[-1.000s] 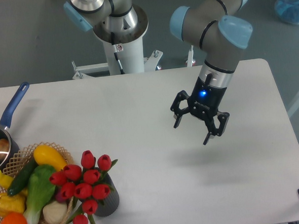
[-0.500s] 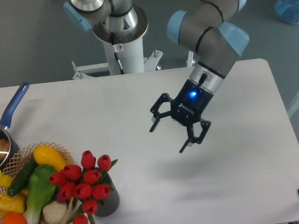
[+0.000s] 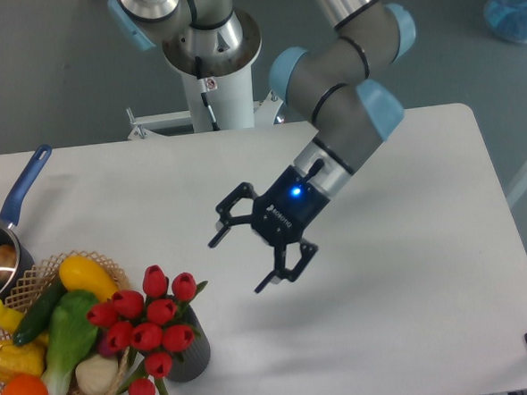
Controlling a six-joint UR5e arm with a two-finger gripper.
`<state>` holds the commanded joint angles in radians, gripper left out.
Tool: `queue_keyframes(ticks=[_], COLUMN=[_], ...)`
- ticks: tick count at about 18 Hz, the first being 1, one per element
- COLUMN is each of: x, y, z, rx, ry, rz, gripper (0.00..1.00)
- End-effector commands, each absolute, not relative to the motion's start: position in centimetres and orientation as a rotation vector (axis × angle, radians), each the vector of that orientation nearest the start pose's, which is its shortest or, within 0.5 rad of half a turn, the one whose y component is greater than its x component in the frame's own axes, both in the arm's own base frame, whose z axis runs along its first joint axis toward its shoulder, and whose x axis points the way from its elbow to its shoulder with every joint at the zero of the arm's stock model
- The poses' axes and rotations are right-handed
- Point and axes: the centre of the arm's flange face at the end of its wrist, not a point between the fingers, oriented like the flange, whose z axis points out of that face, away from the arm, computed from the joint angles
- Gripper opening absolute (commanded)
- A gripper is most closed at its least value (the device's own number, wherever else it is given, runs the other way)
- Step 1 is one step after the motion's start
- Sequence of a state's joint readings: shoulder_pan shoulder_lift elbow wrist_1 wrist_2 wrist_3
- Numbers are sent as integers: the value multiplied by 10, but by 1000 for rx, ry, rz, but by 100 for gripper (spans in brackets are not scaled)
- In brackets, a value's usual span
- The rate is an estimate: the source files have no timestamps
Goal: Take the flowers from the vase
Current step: 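Move the open gripper toward the red tulip stems above the grey vase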
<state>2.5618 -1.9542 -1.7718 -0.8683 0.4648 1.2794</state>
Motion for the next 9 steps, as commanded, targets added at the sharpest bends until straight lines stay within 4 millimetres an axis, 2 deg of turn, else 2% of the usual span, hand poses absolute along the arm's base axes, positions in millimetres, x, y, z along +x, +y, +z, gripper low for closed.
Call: queue_keyframes(ticks=[5,9], x=[-363,-364], y=[530,541], z=[306,306], rx=[-2019,-2015], ry=[401,420], rz=[-449,-450], gripper=[100,100])
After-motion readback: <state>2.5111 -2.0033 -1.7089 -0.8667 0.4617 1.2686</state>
